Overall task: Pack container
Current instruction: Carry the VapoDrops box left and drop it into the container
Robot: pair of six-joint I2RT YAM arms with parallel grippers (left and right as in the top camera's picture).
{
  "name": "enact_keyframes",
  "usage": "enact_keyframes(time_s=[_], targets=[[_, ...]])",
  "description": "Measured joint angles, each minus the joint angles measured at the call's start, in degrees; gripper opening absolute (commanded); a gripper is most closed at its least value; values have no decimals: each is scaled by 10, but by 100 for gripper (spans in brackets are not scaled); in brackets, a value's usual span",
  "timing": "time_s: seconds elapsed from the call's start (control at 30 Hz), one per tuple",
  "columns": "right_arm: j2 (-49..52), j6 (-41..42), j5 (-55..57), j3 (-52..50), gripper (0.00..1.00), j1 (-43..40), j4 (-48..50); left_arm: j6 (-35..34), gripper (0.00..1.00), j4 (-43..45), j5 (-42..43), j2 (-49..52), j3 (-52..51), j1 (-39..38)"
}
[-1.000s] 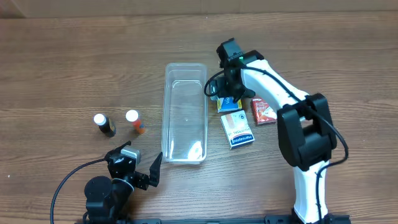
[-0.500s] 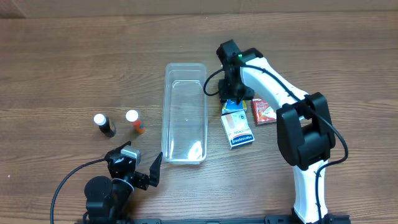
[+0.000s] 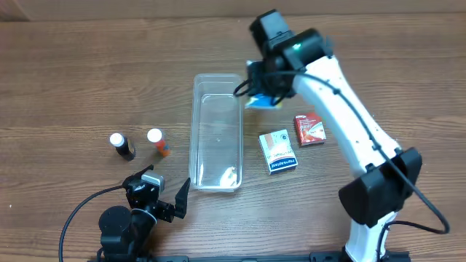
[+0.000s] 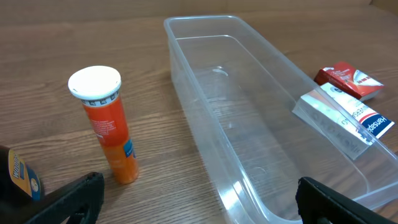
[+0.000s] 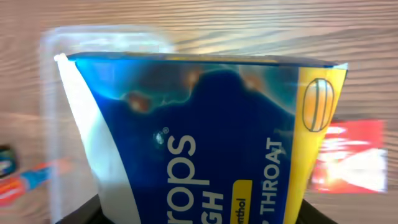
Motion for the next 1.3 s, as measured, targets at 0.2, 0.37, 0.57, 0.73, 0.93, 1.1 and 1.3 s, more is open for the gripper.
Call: enact_keyframes(time_s=[0.2, 0.37, 0.57, 0.73, 0.93, 1.1, 1.3], targets=[[13, 50, -8, -9, 57, 90, 61, 0, 100, 0, 0, 0, 0, 0], [47, 93, -7, -9, 57, 120, 89, 0, 100, 0, 0, 0, 0, 0], [125, 119, -4, -11, 57, 110, 107, 0, 100, 0, 0, 0, 0, 0], [162, 127, -3, -15, 66, 110, 122, 0, 100, 0, 0, 0, 0, 0], [170, 107, -3, -16, 87, 106, 163, 0, 100, 0, 0, 0, 0, 0], [170, 89, -7, -16, 94, 93, 164, 0, 100, 0, 0, 0, 0, 0], [165, 40, -10, -16, 94, 87, 161, 0, 100, 0, 0, 0, 0, 0]])
